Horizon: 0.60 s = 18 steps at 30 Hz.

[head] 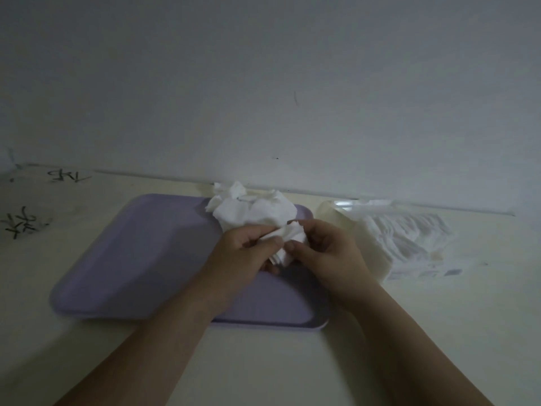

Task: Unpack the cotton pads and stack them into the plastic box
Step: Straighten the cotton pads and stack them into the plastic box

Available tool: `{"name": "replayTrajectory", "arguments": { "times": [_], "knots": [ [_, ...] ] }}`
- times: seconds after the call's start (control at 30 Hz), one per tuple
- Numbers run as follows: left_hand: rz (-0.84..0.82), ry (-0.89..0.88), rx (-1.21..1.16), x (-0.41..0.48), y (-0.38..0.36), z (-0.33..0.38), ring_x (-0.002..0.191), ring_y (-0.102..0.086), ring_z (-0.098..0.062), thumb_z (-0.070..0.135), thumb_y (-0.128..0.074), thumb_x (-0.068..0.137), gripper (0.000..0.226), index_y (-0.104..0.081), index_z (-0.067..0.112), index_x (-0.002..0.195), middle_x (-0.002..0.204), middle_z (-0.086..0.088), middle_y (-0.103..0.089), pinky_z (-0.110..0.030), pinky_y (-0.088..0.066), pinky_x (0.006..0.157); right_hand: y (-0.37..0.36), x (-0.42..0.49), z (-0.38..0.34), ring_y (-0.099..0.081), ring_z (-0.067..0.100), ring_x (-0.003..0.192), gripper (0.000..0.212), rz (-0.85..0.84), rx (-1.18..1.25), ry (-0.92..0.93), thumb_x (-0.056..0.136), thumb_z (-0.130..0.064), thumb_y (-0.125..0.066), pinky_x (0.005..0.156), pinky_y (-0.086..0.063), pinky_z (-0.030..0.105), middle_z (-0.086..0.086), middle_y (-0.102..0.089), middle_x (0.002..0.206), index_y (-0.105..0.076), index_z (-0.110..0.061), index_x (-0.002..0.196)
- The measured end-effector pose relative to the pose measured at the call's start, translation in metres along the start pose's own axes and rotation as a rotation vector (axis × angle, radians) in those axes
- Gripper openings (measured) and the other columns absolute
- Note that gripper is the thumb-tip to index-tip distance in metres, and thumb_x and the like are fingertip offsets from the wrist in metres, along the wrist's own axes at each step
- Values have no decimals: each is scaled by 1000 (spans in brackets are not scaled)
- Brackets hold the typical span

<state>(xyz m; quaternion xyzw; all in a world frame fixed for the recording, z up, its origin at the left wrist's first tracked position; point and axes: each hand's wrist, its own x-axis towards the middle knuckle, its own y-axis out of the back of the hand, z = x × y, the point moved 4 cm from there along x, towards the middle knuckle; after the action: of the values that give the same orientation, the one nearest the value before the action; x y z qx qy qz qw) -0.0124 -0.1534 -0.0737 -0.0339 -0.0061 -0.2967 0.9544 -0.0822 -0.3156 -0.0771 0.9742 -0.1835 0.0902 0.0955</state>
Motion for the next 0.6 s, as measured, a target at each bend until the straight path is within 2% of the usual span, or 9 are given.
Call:
{"name": "replayTrajectory", "arguments": {
  "times": [0.1,0.17,0.27,0.37,0.43,0.5,0.57,0.6],
  "knots": [
    [32,71,-212,5,2,-6,87,-71,-29,9,-63,101,18,-80,5,106,106,-23,-76,-37,-56,65,1,-2,-2,-73,26,89,13,-6,117,-12,95,-1,-73,81,-60,39,18,-79,99,-76,-3,107],
    [52,99,-298,7,3,-7,84,-71,-30,11,-60,102,20,-77,3,106,104,-23,-76,-35,-55,56,2,-4,-3,-72,24,83,6,18,175,-34,95,-1,-73,75,-59,34,16,-78,91,-75,-3,99],
    [102,114,-345,4,7,-5,78,-71,-30,15,-56,105,20,-74,5,107,98,-19,-77,-34,-56,53,3,-4,-2,-69,20,72,4,64,232,-71,94,1,-72,67,-58,29,12,-74,79,-72,-1,91],
    [207,43,-150,0,17,-5,73,-70,-24,23,-58,106,22,-76,11,107,95,-11,-79,-32,-53,58,6,-4,-3,-69,22,72,7,118,236,-78,97,0,-70,65,-58,32,21,-73,84,-71,6,100],
    [286,-24,-51,-1,25,-1,67,-61,-20,24,-61,105,20,-78,14,102,82,-9,-75,-32,-49,61,8,-7,-4,-71,21,74,12,157,181,-72,99,-2,-67,67,-60,32,21,-77,93,-76,-4,106],
    [218,-60,-176,0,25,6,68,-55,-20,13,-63,103,14,-76,10,101,79,-9,-69,-32,-44,62,9,-9,-4,-74,21,76,17,180,129,-69,99,-4,-66,71,-62,33,18,-79,94,-80,-11,103],
    [51,-53,-282,-3,15,12,70,-55,-19,4,-62,101,13,-75,8,101,81,-11,-65,-30,-43,59,9,-11,-5,-74,24,78,15,177,133,-80,99,-6,-67,74,-62,35,21,-78,91,-81,-8,95],
    [-16,-47,-247,-5,9,13,69,-56,-18,3,-63,100,14,-76,8,100,79,-10,-66,-29,-44,57,7,-11,-6,-74,25,79,14,158,164,-94,99,-6,-68,75,-62,35,23,-77,89,-80,-5,92]
  ]
}}
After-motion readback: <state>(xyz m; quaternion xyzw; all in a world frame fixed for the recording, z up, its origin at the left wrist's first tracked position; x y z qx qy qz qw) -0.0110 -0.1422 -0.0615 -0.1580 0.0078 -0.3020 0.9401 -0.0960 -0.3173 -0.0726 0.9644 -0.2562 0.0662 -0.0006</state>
